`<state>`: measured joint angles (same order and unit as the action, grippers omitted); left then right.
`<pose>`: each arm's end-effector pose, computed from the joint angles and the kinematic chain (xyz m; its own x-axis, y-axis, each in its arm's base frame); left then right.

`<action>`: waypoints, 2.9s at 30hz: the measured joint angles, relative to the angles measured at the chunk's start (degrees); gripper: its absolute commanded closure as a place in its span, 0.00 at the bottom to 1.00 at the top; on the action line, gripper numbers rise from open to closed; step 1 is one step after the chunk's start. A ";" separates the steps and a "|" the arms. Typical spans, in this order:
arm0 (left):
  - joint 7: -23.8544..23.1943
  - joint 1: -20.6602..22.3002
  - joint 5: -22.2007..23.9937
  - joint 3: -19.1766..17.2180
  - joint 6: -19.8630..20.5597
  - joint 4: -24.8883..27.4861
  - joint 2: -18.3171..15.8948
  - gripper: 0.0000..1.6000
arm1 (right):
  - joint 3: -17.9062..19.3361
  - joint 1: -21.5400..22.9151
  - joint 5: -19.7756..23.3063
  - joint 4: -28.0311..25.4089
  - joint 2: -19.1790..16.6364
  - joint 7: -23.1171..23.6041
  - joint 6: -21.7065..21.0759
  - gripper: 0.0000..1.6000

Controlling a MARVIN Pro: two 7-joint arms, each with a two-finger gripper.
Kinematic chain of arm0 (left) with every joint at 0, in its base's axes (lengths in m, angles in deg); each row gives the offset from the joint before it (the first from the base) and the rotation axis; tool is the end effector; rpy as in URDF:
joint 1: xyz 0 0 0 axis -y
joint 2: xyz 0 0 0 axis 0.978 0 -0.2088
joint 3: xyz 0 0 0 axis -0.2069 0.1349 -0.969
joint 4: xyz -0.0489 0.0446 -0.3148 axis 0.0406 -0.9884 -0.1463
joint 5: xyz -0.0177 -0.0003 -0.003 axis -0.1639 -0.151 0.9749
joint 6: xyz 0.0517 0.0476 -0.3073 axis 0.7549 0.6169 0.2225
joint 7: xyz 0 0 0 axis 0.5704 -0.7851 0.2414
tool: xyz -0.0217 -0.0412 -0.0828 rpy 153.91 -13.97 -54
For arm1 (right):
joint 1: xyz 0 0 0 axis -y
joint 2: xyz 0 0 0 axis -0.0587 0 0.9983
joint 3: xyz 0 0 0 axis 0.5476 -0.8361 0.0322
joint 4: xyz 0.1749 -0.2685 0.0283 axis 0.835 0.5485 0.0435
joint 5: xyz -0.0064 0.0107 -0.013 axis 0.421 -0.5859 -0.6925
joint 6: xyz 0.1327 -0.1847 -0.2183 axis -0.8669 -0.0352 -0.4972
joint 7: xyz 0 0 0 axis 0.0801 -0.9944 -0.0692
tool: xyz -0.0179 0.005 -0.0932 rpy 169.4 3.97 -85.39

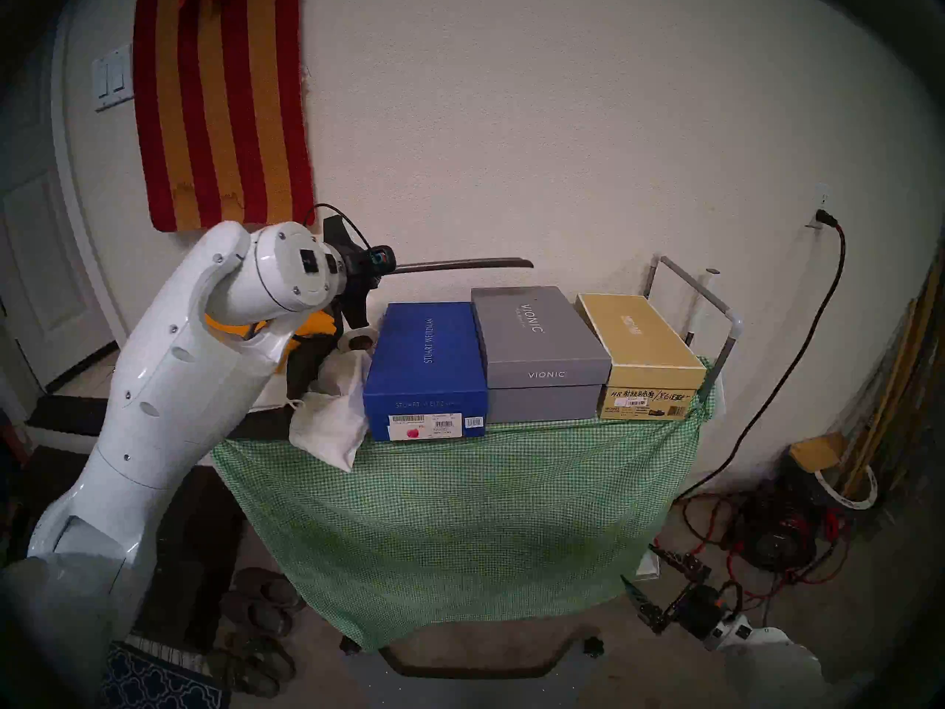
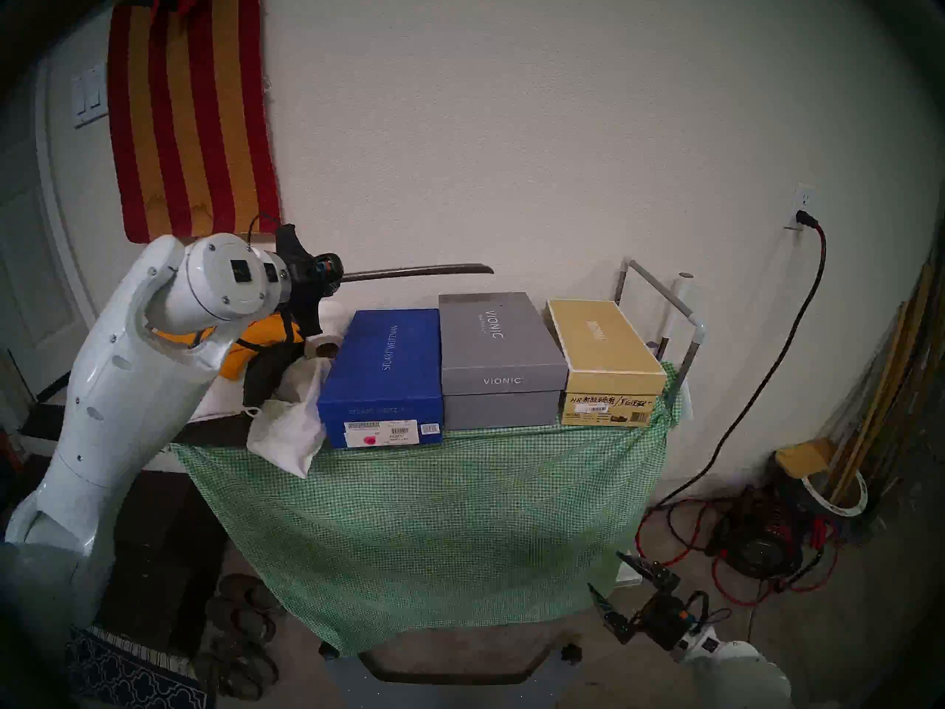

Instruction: Lift the object off the cloth, cover the shoe rack with the cloth, put the object back

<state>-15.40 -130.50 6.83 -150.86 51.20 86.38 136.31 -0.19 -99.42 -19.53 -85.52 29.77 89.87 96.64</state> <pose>0.4877 0.0208 -0.0785 -0.0243 -0.9779 0.2079 -0.4037 -0.1806 -0.8969 0.2278 -0.2054 -0.5459 -0.0084 0.2608 0.9653 0.5834 -0.7828 0.2166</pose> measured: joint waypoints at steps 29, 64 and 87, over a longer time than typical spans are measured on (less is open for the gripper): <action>-19.55 14.42 -2.30 12.56 -5.14 -11.06 0.44 1.00 | 0.25 0.32 1.40 1.04 -0.09 0.32 0.00 0.00; -18.01 19.83 4.01 21.61 -3.56 -16.01 -1.53 0.21 | 0.91 0.74 1.63 1.12 0.33 0.34 0.00 0.00; -10.19 19.11 7.03 19.43 4.42 -6.61 -6.08 0.00 | 1.12 0.64 1.60 1.06 0.47 0.34 0.00 0.00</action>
<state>-25.60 -111.40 13.86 -131.43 55.62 79.77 130.23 0.92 -98.78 -17.93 -84.46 30.24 90.21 96.64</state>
